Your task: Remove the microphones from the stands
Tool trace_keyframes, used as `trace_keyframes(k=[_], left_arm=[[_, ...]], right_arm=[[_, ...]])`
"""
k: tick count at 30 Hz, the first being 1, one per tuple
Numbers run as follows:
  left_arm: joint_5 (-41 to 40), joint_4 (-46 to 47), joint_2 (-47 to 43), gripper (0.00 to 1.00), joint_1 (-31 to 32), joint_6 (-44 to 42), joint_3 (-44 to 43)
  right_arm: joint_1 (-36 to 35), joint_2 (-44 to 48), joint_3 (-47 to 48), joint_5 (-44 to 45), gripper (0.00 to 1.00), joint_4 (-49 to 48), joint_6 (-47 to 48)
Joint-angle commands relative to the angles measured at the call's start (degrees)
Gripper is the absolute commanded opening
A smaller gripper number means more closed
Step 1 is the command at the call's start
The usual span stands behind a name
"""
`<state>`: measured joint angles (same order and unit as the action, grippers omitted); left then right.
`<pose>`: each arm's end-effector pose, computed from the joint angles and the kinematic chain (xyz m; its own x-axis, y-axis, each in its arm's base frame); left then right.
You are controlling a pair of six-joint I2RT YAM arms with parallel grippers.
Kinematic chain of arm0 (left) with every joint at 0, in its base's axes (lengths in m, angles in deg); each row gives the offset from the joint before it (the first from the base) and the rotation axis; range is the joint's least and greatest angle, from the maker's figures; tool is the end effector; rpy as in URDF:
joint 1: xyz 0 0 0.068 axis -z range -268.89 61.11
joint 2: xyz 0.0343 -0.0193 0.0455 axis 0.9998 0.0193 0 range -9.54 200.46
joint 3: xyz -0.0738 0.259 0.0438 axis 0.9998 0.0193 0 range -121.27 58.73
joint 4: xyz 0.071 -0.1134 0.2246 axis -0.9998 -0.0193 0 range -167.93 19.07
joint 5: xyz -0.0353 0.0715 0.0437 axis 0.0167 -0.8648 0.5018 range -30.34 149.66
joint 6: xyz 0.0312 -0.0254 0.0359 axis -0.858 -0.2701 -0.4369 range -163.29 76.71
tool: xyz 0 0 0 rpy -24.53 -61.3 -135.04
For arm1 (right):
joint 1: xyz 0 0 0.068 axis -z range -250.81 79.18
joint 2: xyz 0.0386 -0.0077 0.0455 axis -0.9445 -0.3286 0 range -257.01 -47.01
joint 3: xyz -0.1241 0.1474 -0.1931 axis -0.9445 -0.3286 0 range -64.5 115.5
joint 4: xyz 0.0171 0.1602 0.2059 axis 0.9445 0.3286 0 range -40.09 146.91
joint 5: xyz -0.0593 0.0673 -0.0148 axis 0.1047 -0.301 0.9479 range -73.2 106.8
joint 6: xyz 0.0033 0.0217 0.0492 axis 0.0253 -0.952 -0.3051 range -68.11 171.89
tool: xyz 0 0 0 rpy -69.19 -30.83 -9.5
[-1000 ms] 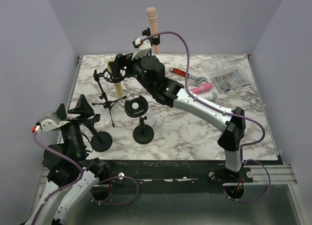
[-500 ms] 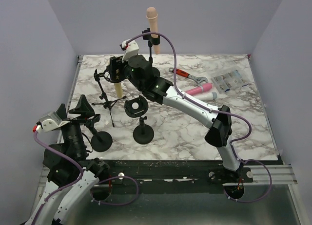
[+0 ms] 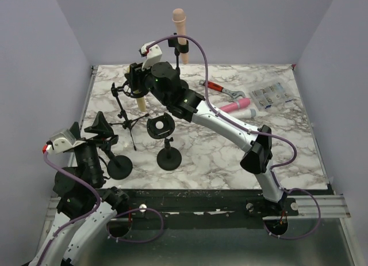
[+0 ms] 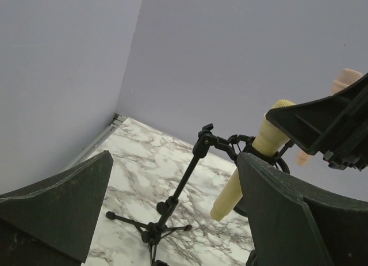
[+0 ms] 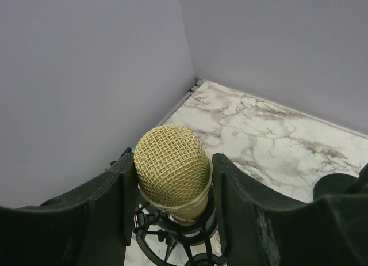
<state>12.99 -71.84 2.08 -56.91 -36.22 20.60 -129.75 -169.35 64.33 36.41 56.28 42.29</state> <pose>0.0499 -0.0006 0.3722 0.3875 -0.3414 -0.8563 -0.1464 0.8943 -0.4229 0.2710 0.4267 0.4242 -0.1047 0.1308 -0.9859 -0.6249 0.7625 0.1675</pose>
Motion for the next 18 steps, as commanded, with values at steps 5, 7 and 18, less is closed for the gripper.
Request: trace_keyframes(k=[5, 7, 18], left_arm=[[1.1, -0.5, 0.9, 0.91, -0.3, 0.0, -0.7], [1.2, -0.6, 1.2, 0.91, -0.3, 0.1, -0.7], [1.7, -0.9, 3.0, 0.91, -0.9, 0.3, -0.7]], right_arm=[[-0.6, 3.7, 3.8, 0.3, 0.26, -5.7, 4.6], [-0.6, 6.1, 2.3, 1.7, 0.25, -9.7, 5.3], [-0.6, 24.0, -19.0, 7.0, 0.03, -38.0, 6.4]])
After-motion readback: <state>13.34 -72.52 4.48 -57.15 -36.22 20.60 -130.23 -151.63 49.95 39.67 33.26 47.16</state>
